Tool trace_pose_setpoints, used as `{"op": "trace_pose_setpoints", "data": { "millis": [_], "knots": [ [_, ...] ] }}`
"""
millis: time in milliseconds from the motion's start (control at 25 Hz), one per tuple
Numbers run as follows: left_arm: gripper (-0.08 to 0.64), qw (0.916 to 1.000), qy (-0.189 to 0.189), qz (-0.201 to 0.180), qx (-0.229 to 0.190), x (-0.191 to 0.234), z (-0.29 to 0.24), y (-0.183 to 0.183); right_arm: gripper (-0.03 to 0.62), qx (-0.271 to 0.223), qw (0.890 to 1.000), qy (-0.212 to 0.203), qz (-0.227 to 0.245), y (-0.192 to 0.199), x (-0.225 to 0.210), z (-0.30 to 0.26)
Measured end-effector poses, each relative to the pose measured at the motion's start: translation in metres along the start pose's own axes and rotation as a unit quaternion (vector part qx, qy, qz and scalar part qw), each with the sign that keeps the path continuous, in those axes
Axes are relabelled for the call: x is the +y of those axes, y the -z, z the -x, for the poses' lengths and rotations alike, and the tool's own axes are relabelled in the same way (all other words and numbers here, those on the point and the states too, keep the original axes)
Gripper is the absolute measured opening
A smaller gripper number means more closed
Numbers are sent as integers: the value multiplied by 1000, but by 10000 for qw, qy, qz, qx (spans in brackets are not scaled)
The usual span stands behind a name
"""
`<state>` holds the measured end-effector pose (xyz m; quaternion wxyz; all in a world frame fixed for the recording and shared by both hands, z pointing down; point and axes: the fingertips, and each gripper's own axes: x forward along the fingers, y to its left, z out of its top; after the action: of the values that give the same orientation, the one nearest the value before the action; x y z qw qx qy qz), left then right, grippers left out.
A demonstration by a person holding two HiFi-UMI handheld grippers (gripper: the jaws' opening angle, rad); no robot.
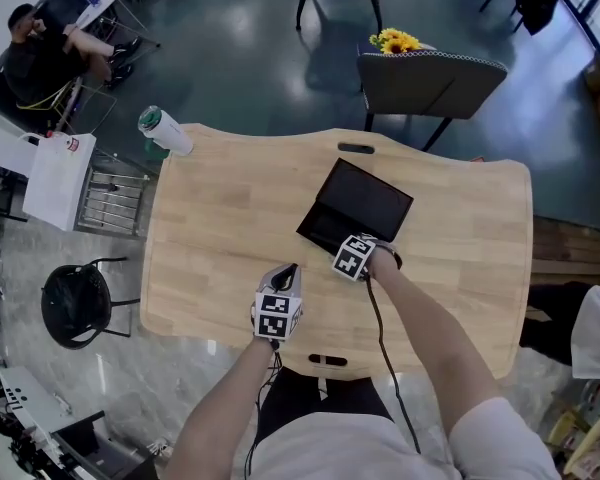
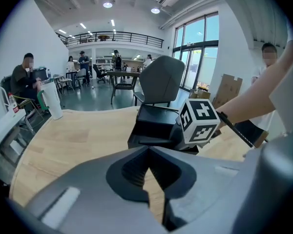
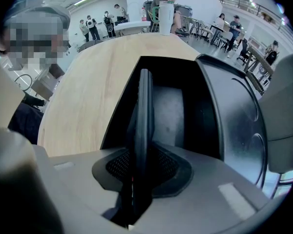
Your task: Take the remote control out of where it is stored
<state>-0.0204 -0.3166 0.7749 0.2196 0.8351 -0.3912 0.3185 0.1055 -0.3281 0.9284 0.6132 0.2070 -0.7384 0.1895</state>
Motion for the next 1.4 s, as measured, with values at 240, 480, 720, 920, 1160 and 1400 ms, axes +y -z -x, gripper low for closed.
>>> {"op": "trace_pose_setpoints", "data": {
  "millis": [240,480,720,920,1160,1400],
  "knots": [
    [0,9999,-63,80,-100,3,15,-2,106,-128,9996,206,133,-1,-1,7],
    [0,9991,-107,252,-316,5,39,-7,106,-584,9973,378,-253,-4,-7,46],
    [0,9939,-17,501,-977,7,82,-40,106,-2238,9594,102,-1713,-11,6,143],
    [0,9861,157,409,-1603,6,130,-85,107,-3695,8908,26,-2646,-16,26,257],
    [0,9719,416,262,-2303,-10,202,-126,107,-5185,7991,98,-3040,-15,73,388],
    [0,9593,446,318,-2772,-20,258,-137,109,-6296,7104,54,-3145,4,121,475]
  ]
}}
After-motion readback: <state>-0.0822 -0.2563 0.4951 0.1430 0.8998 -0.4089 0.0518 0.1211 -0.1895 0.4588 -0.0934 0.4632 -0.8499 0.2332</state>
